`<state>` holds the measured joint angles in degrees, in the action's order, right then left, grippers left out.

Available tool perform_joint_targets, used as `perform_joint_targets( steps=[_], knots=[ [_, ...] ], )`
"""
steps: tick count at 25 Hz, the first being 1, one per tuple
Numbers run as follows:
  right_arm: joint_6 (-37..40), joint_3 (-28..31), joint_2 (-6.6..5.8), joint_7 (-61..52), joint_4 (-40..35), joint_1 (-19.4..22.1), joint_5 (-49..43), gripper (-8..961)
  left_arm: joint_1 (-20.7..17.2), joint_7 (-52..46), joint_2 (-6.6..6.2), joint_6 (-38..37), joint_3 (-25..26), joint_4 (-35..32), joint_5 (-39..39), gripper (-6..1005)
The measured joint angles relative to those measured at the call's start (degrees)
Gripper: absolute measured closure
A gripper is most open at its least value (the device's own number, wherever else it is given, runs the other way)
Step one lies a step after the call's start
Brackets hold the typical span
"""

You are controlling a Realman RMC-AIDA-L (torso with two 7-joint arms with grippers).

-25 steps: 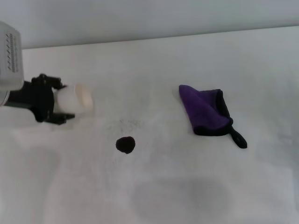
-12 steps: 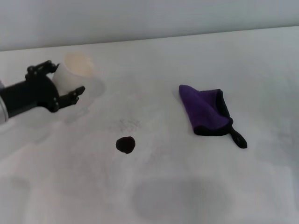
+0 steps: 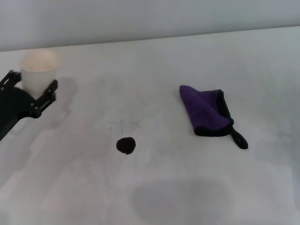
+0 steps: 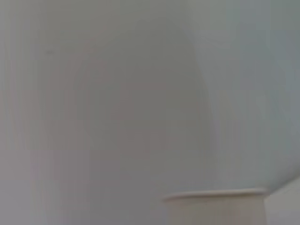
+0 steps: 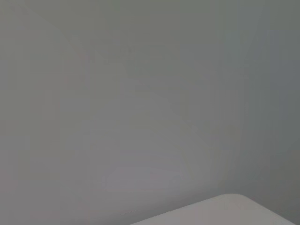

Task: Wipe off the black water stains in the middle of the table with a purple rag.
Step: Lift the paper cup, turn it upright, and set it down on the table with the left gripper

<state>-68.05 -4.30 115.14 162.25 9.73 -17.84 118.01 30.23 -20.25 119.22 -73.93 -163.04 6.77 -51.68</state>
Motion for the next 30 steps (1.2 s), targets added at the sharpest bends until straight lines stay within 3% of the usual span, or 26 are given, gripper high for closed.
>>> perform_joint_targets(
  steps=[8,18,30],
  knots=[
    [-0.1,-0.1,0.02,0.0,-0.1,-0.4,-0.1,143,-4.7,0.3,0.12,5.8,0.1,-6.6,-11.1,258],
    [-0.1,-0.7,0.17,0.0,0.5,-1.3,-0.3,148,-5.3,1.6,0.3,11.1,0.1,-7.4,-13.3,261],
    [-0.5,-0.7,0.18,-0.6,0.6,-2.1,-1.0,155,-5.4,14.6,0.48,14.0,0.1,-13.0,-13.4,259]
  ],
)
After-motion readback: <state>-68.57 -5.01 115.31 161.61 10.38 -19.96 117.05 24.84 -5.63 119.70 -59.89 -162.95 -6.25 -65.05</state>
